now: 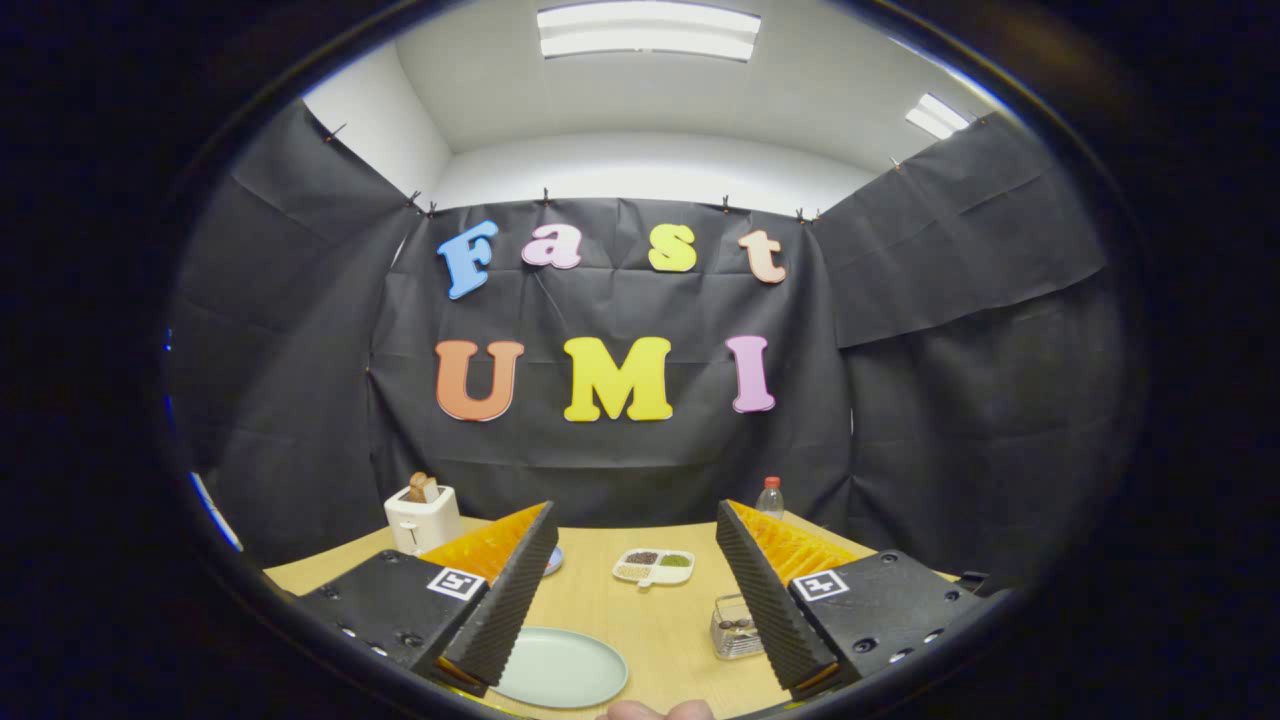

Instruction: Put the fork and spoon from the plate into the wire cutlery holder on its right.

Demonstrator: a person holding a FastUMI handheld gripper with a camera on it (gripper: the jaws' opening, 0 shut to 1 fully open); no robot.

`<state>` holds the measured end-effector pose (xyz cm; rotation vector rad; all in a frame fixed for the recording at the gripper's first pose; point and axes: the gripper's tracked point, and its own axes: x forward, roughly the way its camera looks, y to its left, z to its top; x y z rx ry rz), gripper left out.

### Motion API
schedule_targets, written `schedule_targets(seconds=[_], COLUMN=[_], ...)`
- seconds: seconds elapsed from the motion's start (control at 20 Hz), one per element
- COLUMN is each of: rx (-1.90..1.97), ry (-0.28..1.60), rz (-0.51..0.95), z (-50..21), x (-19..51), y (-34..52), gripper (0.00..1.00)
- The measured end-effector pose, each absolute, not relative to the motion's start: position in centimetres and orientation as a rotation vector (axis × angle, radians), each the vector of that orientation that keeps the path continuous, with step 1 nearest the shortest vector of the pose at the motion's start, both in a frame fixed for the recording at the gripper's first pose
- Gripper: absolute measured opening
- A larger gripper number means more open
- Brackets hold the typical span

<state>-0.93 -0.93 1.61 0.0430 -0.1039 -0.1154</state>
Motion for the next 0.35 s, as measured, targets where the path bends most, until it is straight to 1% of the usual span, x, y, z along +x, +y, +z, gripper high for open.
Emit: schedule_targets(seconds=[0.35], rx=[0.056], ry=[-0.102], rz=[-0.121], z=[1.88], x=[-1.01], y=[-1.17], gripper=[0.96])
